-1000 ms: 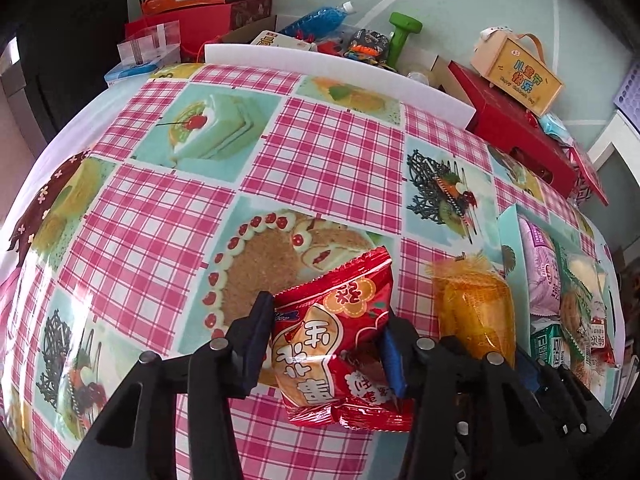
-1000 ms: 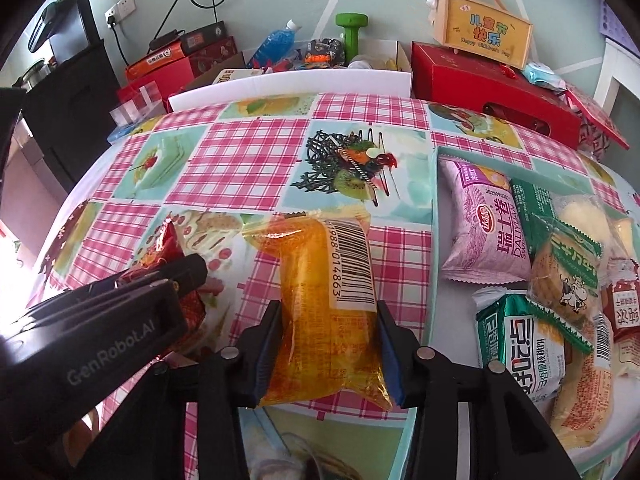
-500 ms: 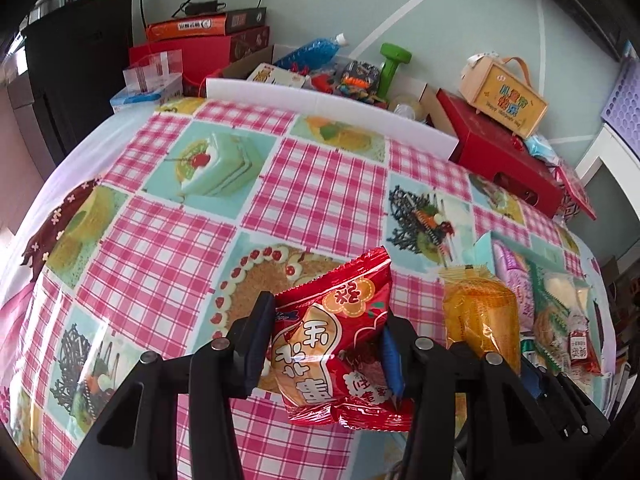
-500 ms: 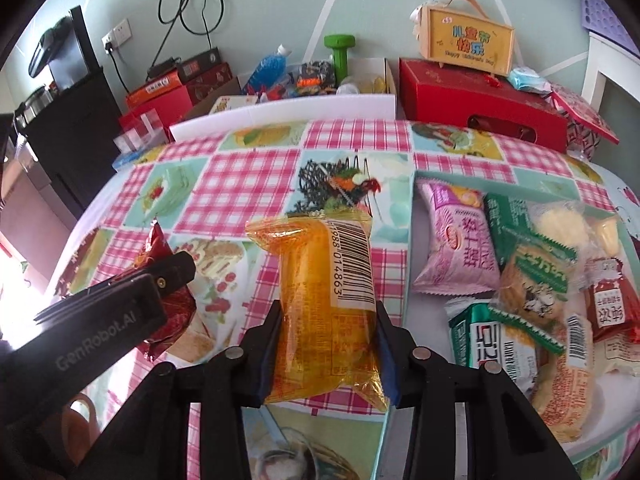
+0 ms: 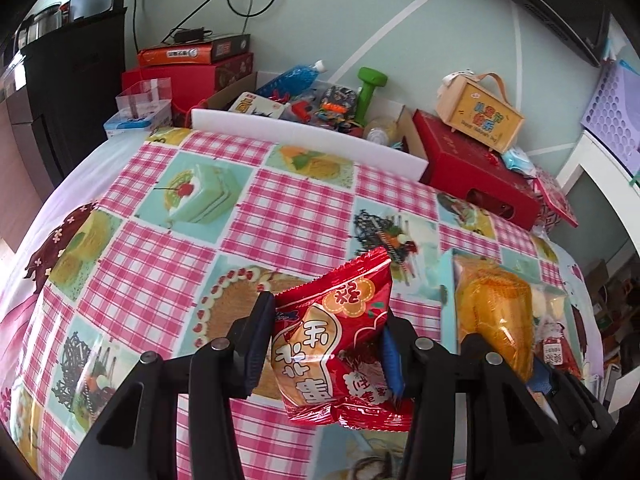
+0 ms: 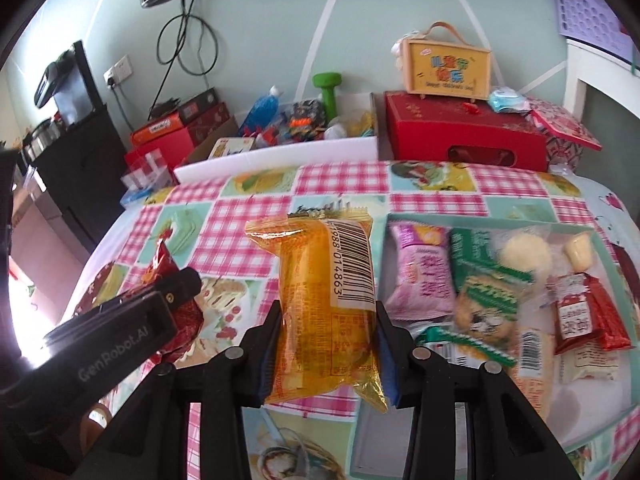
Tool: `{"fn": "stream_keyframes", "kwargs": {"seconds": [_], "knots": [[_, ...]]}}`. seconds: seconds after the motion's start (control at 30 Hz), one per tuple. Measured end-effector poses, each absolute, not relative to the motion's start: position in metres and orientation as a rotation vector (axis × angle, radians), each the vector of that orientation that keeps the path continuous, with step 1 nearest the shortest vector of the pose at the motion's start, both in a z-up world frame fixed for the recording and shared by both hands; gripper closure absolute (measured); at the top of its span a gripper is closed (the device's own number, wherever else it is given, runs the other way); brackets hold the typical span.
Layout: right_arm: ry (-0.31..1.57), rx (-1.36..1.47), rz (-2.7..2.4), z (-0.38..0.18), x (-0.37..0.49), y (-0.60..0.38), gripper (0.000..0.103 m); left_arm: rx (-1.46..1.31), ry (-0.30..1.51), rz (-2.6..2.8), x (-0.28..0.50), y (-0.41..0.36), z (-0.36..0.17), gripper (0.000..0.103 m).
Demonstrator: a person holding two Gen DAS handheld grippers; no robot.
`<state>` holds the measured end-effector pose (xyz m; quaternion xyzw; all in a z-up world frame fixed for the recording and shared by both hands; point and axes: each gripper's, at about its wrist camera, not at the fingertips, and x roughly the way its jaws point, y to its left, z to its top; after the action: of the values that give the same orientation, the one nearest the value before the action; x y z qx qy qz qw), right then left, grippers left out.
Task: Organize snacks
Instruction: 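Lift the orange bag and red bag and carry them over the tray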
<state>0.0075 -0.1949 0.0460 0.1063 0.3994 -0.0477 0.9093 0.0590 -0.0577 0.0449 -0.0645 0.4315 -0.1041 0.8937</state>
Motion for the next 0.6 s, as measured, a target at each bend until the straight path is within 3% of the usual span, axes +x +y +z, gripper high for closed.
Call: {"fn": "stream_keyframes", "kwargs": {"seconds": [0.6], "knots": [[0.753,0.375,-0.541,0.069,-0.067,-0.350,0.059,-0.008,0.917,-0.492,0.015,-0.171,0.048,0.054]]}}
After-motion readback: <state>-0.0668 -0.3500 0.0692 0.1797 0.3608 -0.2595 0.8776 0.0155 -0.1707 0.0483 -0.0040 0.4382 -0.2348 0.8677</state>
